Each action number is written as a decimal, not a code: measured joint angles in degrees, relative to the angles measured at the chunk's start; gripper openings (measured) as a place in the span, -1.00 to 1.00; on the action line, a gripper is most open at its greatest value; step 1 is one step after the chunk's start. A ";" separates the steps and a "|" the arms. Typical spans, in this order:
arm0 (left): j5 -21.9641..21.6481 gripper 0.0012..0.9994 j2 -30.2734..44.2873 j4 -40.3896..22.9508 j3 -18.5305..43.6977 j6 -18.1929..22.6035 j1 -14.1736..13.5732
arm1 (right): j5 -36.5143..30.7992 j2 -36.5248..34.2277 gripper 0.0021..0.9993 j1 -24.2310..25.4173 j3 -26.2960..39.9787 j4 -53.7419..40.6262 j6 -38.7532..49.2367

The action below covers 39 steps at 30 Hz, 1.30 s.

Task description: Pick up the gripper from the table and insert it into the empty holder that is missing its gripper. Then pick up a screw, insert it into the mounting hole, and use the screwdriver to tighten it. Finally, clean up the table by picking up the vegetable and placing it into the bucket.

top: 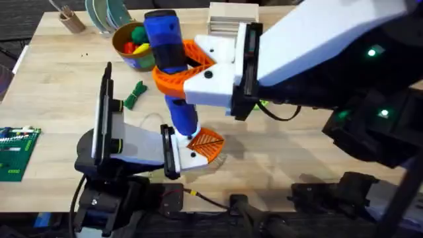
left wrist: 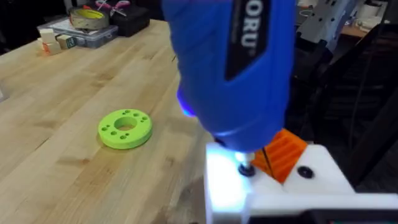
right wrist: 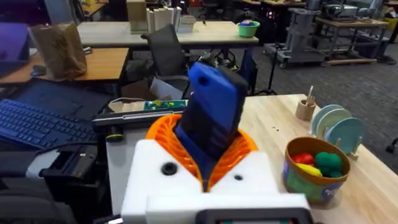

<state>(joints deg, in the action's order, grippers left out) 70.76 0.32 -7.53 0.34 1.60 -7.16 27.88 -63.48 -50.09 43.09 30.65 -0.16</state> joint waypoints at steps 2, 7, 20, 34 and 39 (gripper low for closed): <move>0.16 -0.99 0.00 -0.02 0.00 -0.13 0.00 | -0.04 0.00 -0.94 0.00 0.02 -0.25 -0.02; 0.20 -0.99 0.00 -0.03 0.00 -0.15 0.00 | -0.20 0.00 -0.94 0.00 0.02 -0.39 -0.04; 0.13 -0.99 0.00 0.00 0.00 -0.11 -0.04 | 0.44 0.33 -0.94 1.41 -0.27 3.12 -0.05; 0.11 -0.99 0.00 0.00 0.00 -0.11 -0.04 | -5.39 1.45 -0.94 13.85 -0.42 1.64 8.73; 0.09 -0.99 0.00 0.00 0.00 -0.11 -0.04 | -17.37 -8.55 -0.94 22.13 -0.42 0.63 27.10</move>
<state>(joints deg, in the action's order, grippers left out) 70.85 0.32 -7.53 0.34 1.50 -7.20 10.51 -72.04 -27.95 42.68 31.29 26.94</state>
